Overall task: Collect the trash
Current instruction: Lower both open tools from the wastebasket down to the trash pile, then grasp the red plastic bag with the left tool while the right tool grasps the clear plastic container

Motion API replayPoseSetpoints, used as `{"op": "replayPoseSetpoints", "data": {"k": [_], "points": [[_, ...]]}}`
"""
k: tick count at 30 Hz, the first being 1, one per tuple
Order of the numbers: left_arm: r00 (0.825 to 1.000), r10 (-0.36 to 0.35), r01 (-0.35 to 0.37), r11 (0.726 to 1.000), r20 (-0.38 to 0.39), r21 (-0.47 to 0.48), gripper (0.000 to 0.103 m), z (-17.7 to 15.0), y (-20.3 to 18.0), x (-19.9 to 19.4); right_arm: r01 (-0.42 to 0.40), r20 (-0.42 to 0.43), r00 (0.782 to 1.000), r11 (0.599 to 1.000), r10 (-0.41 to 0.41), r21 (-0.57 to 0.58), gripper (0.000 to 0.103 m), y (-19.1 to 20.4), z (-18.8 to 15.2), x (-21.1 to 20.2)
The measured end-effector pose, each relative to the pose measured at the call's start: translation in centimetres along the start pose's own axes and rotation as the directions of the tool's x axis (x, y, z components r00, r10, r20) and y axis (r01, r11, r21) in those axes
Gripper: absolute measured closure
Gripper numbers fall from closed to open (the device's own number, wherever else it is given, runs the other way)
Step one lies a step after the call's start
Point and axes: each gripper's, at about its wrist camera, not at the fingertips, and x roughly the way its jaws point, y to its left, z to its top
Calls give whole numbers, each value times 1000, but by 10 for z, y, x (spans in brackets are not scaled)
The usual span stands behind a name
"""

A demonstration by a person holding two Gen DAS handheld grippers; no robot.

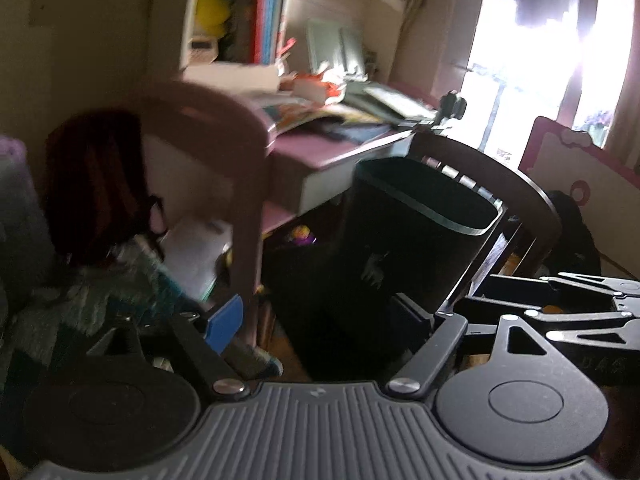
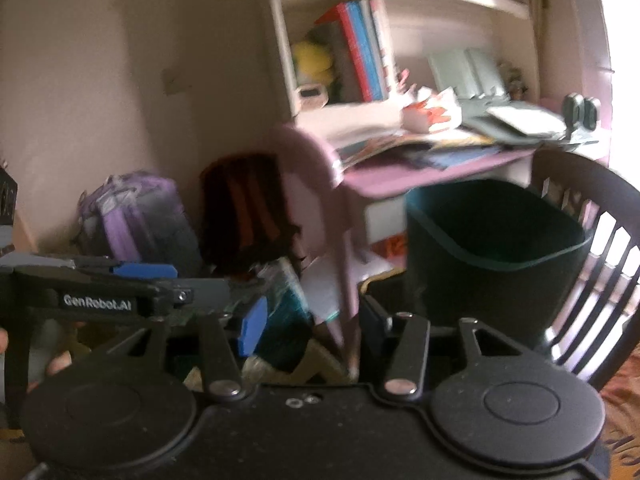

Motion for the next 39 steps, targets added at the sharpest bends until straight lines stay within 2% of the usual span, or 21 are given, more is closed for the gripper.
{"op": "replayPoseSetpoints", "data": {"k": [6,10,17,20,25,28,31,34,39], "points": [[998,28,-31,998,-54,-48,17,-37,48,4,-66,-92,994,998,66,0,49,24,-39,42],[996,41,-47,996,-82,-74,6,-61,74,15,-77,-153,985,997,77,7,48,35,-64,72],[990,49,-66,990,-132,-128,3,-113,119,65,-89,-279,955,995,99,48,48,43,-101,137],[978,60,-92,983,-199,-160,3,-140,141,98,-64,-333,939,995,87,79,48,40,-118,173],[945,115,-175,969,-307,-176,3,-186,176,150,8,-404,915,997,22,72,47,31,-152,229],[918,138,-212,963,-372,-166,3,-216,192,180,45,-484,875,996,-4,73,47,23,-176,265],[890,133,-224,961,-435,-164,3,-247,204,210,88,-555,831,993,-33,73,47,19,-202,297],[866,118,-219,963,-486,-155,3,-273,207,235,164,-617,784,981,-67,102,47,11,-229,325],[830,96,-188,976,-549,-114,3,-310,205,276,268,-713,691,958,-119,99,48,-1,-271,374]]}}
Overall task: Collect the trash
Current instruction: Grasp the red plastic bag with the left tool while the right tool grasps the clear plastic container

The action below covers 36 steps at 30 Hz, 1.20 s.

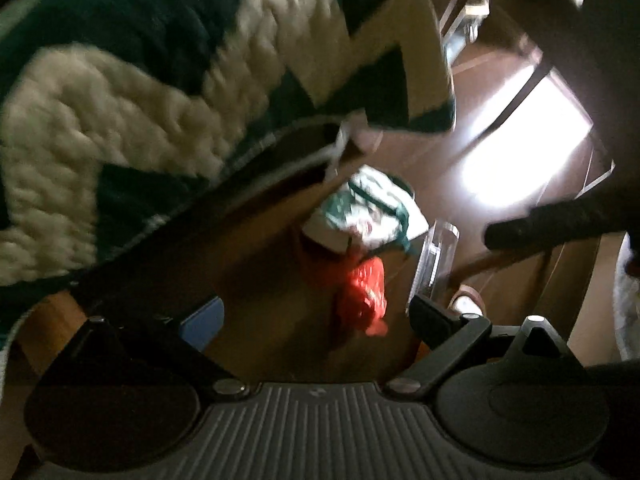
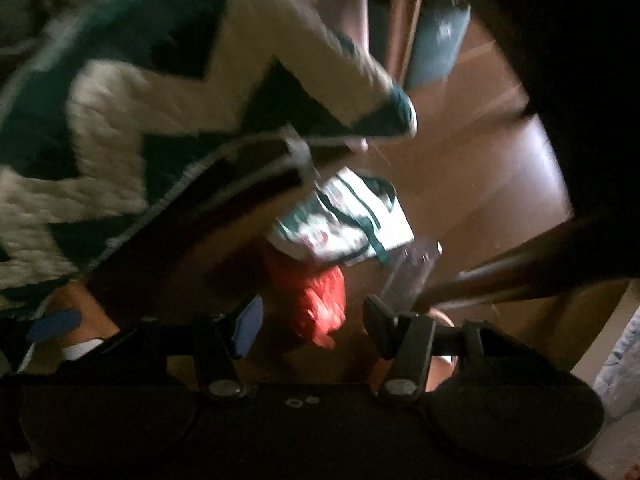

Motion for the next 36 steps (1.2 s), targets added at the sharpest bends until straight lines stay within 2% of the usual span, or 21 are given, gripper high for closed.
{"op": "replayPoseSetpoints", "data": {"k": [3,6,11,20,31,33,34,35,36], "points": [[999,-23,23,1000,-49,3,3,-5,-3,32,43,-84,995,999,-45,-25,48,3,9,42],[994,-50,49,999,-92,-16,3,-8,-4,63,42,-185,982,999,-42,-4,48,2,15,84],[986,-74,71,997,-152,-23,3,-12,-4,111,127,-297,944,989,-144,-77,48,-3,18,145],[968,-101,99,995,-228,-17,3,-19,-14,180,147,-373,919,989,-130,16,51,-35,28,220],[955,-107,113,994,-277,6,4,-16,-27,243,171,-441,885,985,-149,10,53,-60,22,284],[953,-107,111,994,-284,-4,4,-16,-28,253,182,-449,878,983,-165,-5,56,-61,19,291],[952,-110,112,994,-285,-10,4,-16,-28,257,183,-452,876,983,-168,-10,61,-62,19,293],[951,-114,113,993,-289,-20,4,-16,-27,260,182,-459,873,983,-167,-12,72,-63,17,297],[949,-117,113,993,-293,-31,7,-16,-26,263,183,-464,870,983,-168,-13,75,-64,16,300]]}}
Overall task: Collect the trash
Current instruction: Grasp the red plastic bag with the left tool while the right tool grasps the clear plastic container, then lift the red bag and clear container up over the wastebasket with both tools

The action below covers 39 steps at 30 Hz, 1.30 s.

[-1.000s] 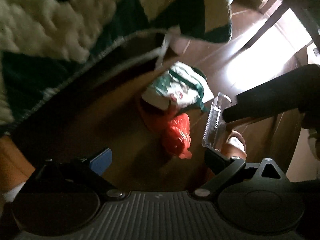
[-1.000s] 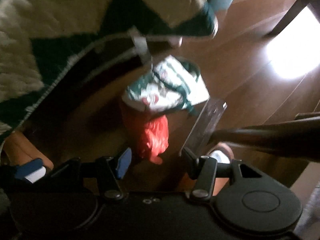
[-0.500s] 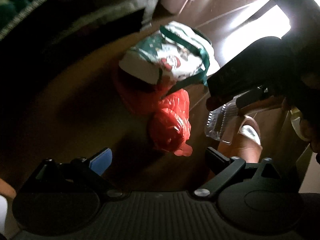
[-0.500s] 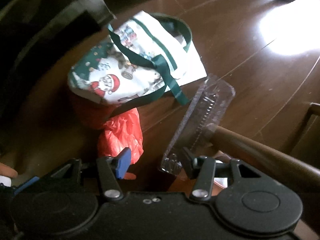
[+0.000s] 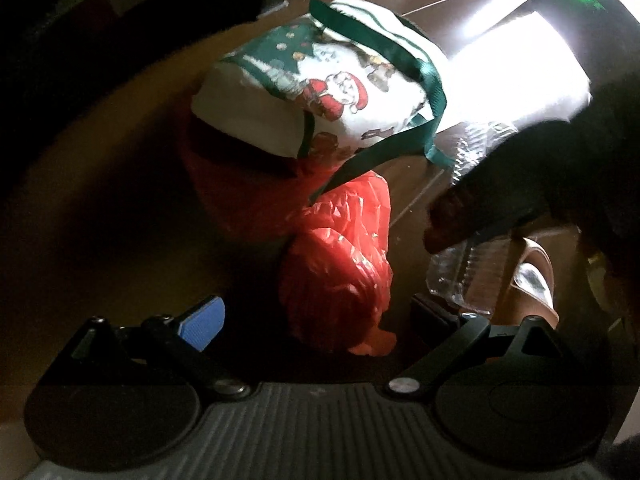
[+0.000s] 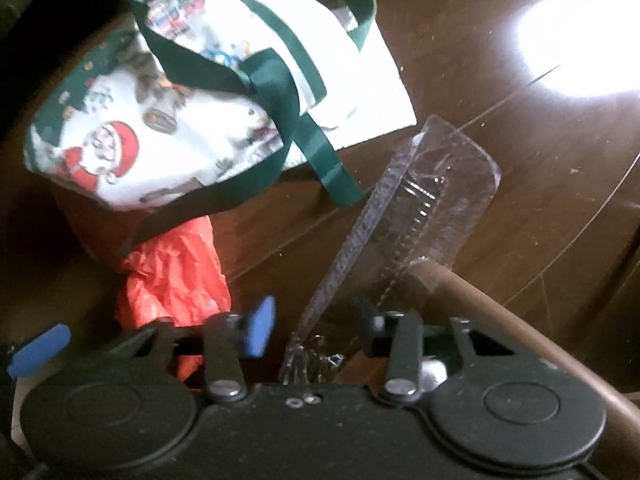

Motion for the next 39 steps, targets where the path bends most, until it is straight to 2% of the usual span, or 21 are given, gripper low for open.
{"op": "replayPoseSetpoints", "data": {"k": [1,2,4,5,7,10,14,19,23,26,32,35,39], "points": [[1000,-6,6,1000,-6,-12,12,1,1,3,1,-5,1000,1000,-1,0,89,-1,0,3],[1000,-8,7,1000,-13,-22,15,3,3,6,7,-9,1000,1000,-7,4,91,-2,1,6],[1000,-9,8,999,-25,-36,30,4,3,9,-5,-1,1000,1000,5,13,94,-4,1,6],[999,-22,21,999,-34,-43,33,5,4,11,-9,10,1000,1000,9,11,96,-4,2,5],[998,-41,38,998,-43,-52,46,6,4,14,-14,19,1000,1000,14,10,97,-5,3,2],[998,-44,42,998,-45,-53,50,5,5,13,-30,24,999,999,29,31,99,-7,2,-2],[998,-52,49,997,-45,-66,53,1,12,7,-49,18,999,998,49,38,102,-3,2,-17],[998,-52,46,991,-43,-128,53,-11,24,-8,-40,9,999,999,40,6,102,4,-6,-42],[999,-43,38,988,-28,-148,53,-20,31,-36,-26,26,999,999,27,-33,102,12,-22,-73],[999,-40,38,983,-7,-179,53,-28,34,-65,-72,41,996,997,73,-38,102,19,-34,-102],[999,-24,31,979,37,-199,53,-52,28,-127,-132,114,983,987,142,-92,102,34,-82,-165],[996,-21,39,975,86,-217,53,-64,30,-165,-154,160,972,981,172,-120,102,36,-107,-199],[984,-6,47,972,178,-229,53,-83,22,-222,-179,235,948,969,217,-172,102,43,-143,-244]]}}
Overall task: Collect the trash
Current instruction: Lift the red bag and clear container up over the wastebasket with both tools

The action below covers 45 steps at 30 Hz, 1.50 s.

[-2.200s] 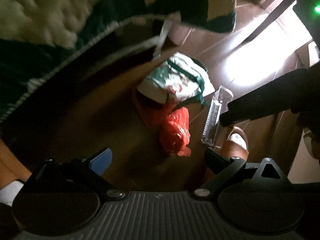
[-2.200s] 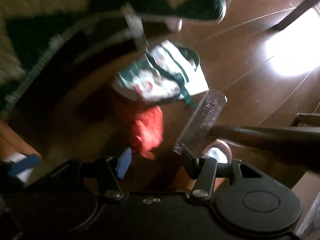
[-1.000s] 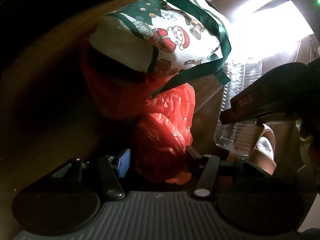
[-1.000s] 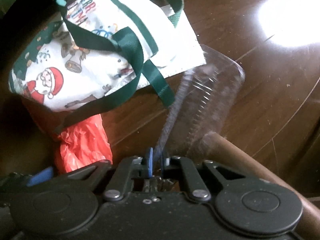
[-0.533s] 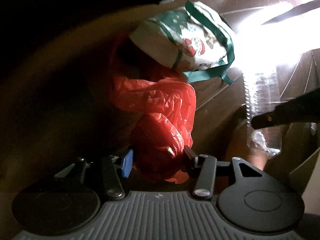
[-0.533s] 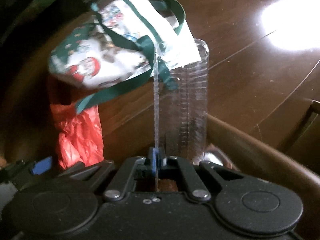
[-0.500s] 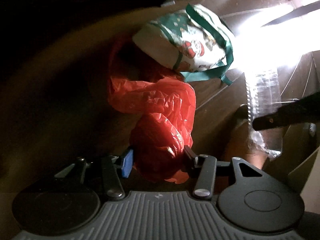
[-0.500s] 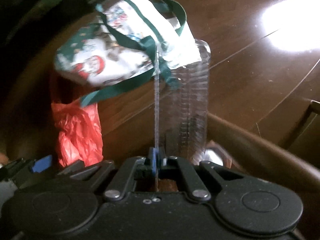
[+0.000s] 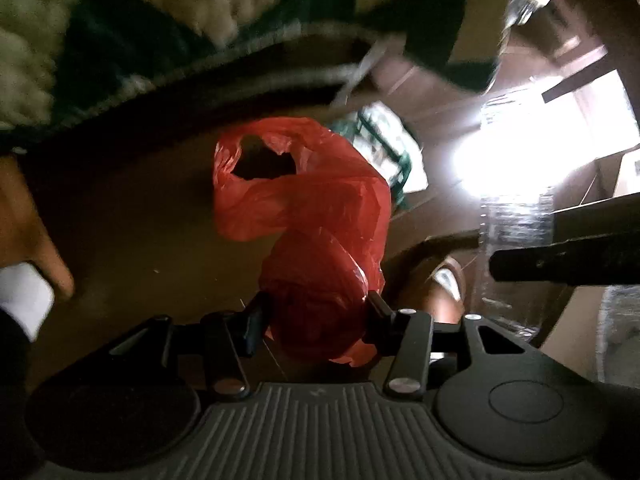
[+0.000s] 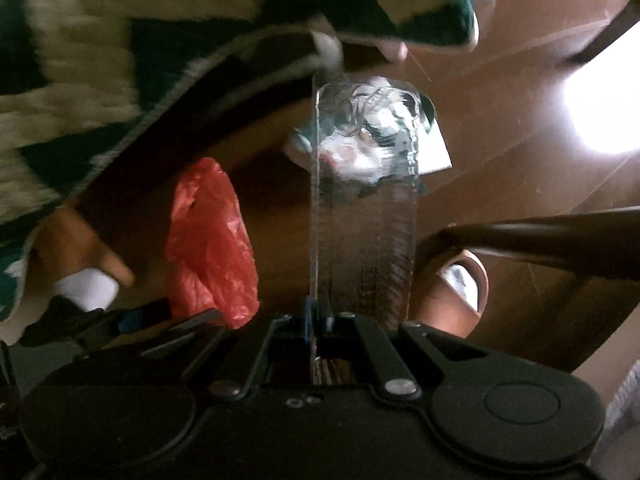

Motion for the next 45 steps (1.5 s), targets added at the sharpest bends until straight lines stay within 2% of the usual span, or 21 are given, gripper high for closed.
{"op": "replayPoseSetpoints", "data": {"k": [8,17,26,35,38,45], "points": [[985,-10,6,1000,175,24,53,-33,-19,-108,-61,153,985,993,77,-105,102,31,-57,-80],[947,-36,16,998,320,64,53,-62,-55,-194,-66,339,933,983,122,-172,102,36,-116,-157],[889,-59,0,992,455,129,53,-77,-95,-263,-79,501,847,974,178,-212,102,26,-149,-229],[817,-121,-8,975,563,221,53,-77,-146,-325,-96,636,736,967,229,-238,102,3,-168,-296],[795,-151,10,971,587,237,53,-71,-163,-342,-91,671,705,967,230,-236,102,-7,-170,-314],[762,-195,6,956,618,294,53,-55,-207,-365,-60,736,648,977,196,-207,102,-37,-166,-347]]}}
